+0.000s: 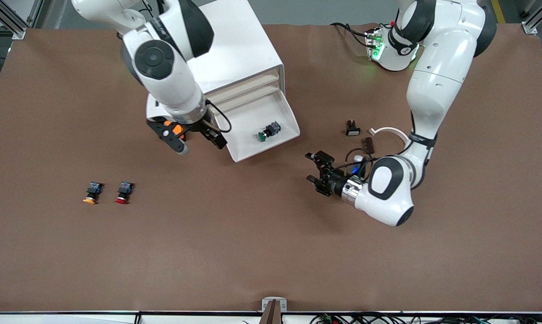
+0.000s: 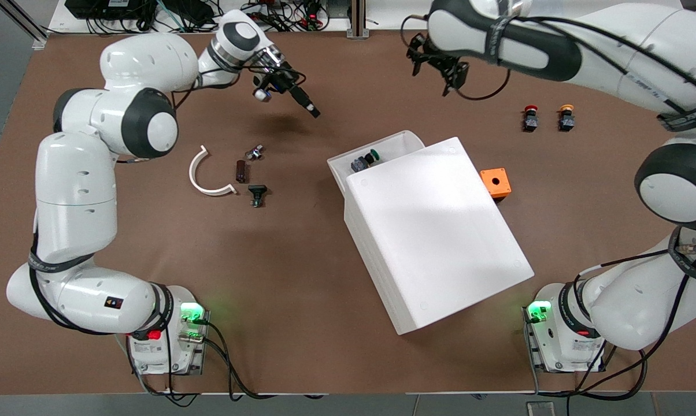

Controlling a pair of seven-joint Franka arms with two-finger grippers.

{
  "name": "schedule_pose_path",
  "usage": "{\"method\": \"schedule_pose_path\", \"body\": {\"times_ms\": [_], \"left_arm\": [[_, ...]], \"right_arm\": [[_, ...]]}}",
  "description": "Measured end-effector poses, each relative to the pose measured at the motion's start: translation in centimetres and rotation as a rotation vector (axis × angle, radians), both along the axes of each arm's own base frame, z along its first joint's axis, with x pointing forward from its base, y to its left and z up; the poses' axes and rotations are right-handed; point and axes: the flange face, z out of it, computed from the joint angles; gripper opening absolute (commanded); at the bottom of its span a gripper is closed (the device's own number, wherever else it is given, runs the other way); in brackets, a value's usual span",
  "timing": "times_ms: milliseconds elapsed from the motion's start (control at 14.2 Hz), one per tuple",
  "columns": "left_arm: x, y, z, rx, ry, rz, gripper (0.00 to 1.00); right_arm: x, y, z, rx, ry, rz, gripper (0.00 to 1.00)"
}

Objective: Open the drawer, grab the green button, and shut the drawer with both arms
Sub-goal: 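Reach the right gripper into the drawer while the left gripper withdraws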

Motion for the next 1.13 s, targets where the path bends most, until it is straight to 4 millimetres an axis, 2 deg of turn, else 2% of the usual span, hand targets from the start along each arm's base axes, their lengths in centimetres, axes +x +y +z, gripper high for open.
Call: {"method": "schedule_pose_path", "body": {"times_ms": [282, 564, 846, 1129], "left_arm": [[1.9, 4.3, 1.4, 0.047, -0.107, -0.052, 1.00], [3.3, 8.9, 2.3, 0.047, -0.210, -0.120, 1.00], [4.2, 12.8, 4.2, 0.070, -0.271, -0.168, 1.00], [4.5, 15.0, 6.4, 0.064, -0.337, -0.237, 1.00]], "right_arm": [[-1.8, 5.1, -4.4, -0.002, 0.006, -0.051, 1.00], [-4.5, 8.9, -6.7, -0.017, 0.022, -0.051, 1.00], [-6.9, 12.3, -9.9, -0.028, 0.025, -0.070, 1.00], [-9.2, 14.7, -13.3, -0.056, 0.041, -0.067, 1.00]]}}
